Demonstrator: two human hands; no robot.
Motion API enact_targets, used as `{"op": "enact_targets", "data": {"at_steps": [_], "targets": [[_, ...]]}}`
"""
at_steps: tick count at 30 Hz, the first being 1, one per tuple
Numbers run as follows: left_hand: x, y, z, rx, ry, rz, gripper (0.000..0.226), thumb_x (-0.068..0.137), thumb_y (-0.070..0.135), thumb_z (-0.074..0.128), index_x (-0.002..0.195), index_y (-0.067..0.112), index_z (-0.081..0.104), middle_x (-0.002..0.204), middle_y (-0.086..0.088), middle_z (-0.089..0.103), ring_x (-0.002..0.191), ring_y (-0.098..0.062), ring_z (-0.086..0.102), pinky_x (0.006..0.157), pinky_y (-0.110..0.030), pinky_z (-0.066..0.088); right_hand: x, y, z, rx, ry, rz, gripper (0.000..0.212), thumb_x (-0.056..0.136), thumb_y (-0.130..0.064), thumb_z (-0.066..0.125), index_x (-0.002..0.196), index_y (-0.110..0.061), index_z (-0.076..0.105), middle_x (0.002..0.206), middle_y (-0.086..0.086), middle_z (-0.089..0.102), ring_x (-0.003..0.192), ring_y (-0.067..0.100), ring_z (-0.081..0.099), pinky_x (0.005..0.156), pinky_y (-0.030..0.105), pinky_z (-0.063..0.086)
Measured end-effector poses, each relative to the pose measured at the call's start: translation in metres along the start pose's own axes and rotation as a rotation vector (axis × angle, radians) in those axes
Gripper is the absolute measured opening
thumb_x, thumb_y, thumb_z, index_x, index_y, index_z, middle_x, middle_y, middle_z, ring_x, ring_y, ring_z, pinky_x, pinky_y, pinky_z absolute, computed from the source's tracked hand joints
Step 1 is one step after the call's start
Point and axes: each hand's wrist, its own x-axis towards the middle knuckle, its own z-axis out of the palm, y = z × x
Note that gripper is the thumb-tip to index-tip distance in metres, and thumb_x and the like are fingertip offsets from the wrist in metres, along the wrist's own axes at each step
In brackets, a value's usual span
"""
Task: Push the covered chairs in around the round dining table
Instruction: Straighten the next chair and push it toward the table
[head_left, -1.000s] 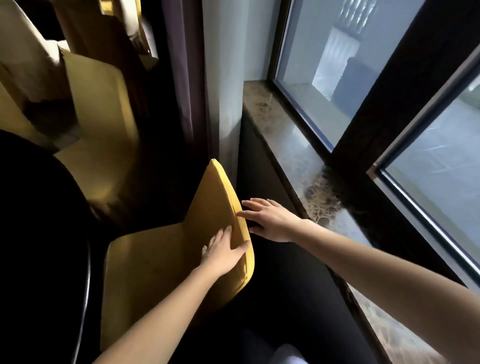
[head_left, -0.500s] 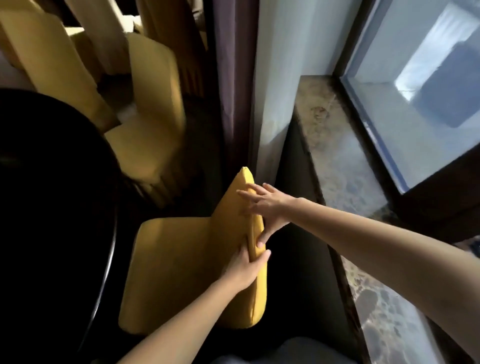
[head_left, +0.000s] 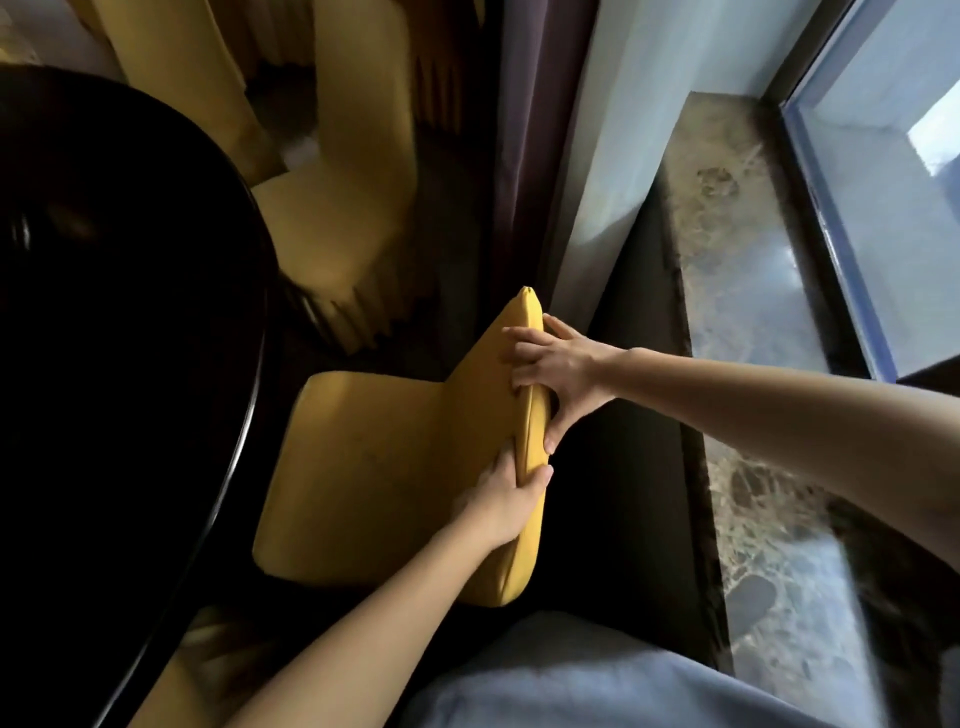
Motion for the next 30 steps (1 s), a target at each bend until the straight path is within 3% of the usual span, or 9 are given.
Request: {"op": "enact_targets", "data": {"at_steps": [7, 12, 16, 23, 30], "targets": [[-0.013, 0.001, 0.008, -0.116, 0.064, -0.013, 0.064, 0.096, 0.055, 0.028, 0.15, 0.026, 0.009, 0.15, -0.009, 0.031, 0.133, -0.032, 0.036, 0.11, -0.046, 0.027, -0.005, -0.007, 0.009, 0.036, 0.12, 0.007, 0.094, 0.051, -0.092, 0.049, 0.123, -0.032, 0.057, 0.137, -0.004, 0.044, 0.145, 0.024, 0.012, 0.115, 0.06, -0.003], [-0.035, -0.018, 0.023, 0.01, 0.177, -0.041, 0.063, 0.097, 0.053, 0.021, 0.15, 0.022, 0.006, 0.153, -0.01, 0.027, 0.136, -0.032, 0.033, 0.109, -0.043, 0.026, -0.006, -0.032, 0.023, 0.11, 0.211, 0.014, 0.088, 0.053, -0.089, 0.056, 0.118, -0.028, 0.061, 0.131, -0.002, 0.046, 0.143, 0.025, 0.015, 0.113, 0.059, -0.007], [-0.049, -0.042, 0.023, -0.013, 0.249, -0.069, 0.063, 0.097, 0.052, 0.024, 0.151, 0.022, 0.008, 0.153, -0.011, 0.029, 0.136, -0.032, 0.032, 0.109, -0.041, 0.027, 0.004, -0.056, 0.03, 0.148, 0.238, 0.009, 0.087, 0.053, -0.089, 0.055, 0.116, -0.029, 0.06, 0.133, -0.001, 0.044, 0.144, 0.026, 0.012, 0.112, 0.065, -0.007], [-0.063, -0.068, 0.019, -0.268, 0.405, -0.067, 0.059, 0.096, 0.051, 0.032, 0.149, 0.028, 0.019, 0.148, -0.01, 0.036, 0.133, -0.03, 0.037, 0.106, -0.039, 0.033, 0.035, -0.079, 0.023, 0.11, 0.216, -0.01, 0.086, 0.055, -0.085, 0.059, 0.124, -0.032, 0.056, 0.142, -0.002, 0.037, 0.145, 0.028, 0.006, 0.107, 0.071, -0.008], [-0.059, -0.093, -0.011, -0.296, 0.472, -0.054, 0.059, 0.095, 0.051, 0.035, 0.147, 0.026, 0.028, 0.148, -0.003, 0.04, 0.131, -0.026, 0.042, 0.104, -0.035, 0.035, 0.078, -0.087, 0.007, 0.102, 0.175, -0.045, 0.086, 0.058, -0.085, 0.057, 0.127, -0.035, 0.054, 0.147, -0.003, 0.031, 0.145, 0.029, 0.001, 0.104, 0.074, -0.01]]}}
